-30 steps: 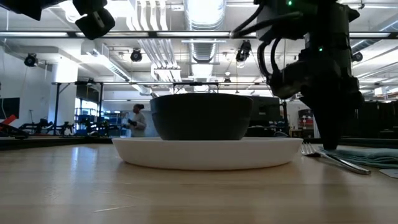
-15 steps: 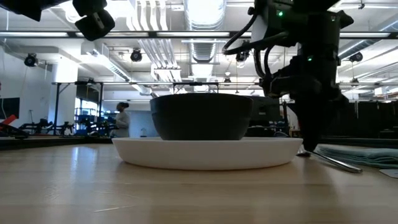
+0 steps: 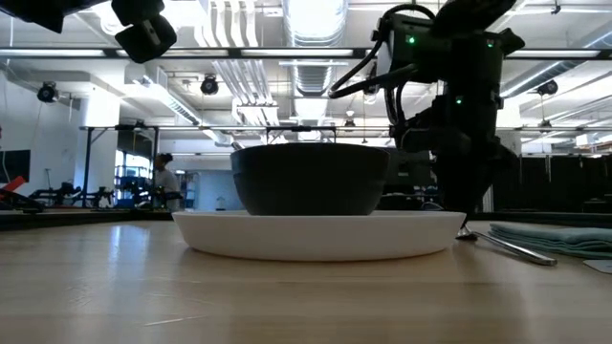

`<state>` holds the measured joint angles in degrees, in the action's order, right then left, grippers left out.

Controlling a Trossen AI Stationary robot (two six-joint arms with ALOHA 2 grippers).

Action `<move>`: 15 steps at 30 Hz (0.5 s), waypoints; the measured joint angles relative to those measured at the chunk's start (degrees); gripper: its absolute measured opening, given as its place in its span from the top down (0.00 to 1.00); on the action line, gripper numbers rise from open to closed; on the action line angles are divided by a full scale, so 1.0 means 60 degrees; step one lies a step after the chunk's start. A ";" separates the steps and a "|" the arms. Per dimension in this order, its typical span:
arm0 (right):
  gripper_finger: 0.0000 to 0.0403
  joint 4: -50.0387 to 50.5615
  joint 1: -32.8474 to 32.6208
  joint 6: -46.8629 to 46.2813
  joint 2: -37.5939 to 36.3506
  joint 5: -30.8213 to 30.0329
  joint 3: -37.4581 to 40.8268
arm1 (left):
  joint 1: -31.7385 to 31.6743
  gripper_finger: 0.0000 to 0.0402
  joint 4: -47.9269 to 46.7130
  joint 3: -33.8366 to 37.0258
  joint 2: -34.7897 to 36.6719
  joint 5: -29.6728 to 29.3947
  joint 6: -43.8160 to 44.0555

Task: Set table place
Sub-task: Adjust the silver fork

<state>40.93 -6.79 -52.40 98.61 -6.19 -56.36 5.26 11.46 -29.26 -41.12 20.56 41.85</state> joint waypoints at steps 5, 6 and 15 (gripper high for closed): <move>0.98 0.0022 -0.0122 0.0017 -0.0007 0.0408 0.0052 | 0.0000 0.52 0.0004 0.0000 0.0000 0.0003 0.0007; 0.98 0.0034 -0.0179 -0.0025 -0.0007 0.0434 0.0078 | 0.0000 0.52 0.0004 0.0000 0.0000 0.0000 0.0037; 0.98 0.0046 -0.0705 -0.0442 -0.0109 0.0948 0.0113 | 0.0000 0.52 0.0004 0.0080 0.0004 0.0000 0.0219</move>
<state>41.21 -11.02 -55.05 97.95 -0.50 -55.68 5.26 11.49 -28.77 -41.10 20.56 43.16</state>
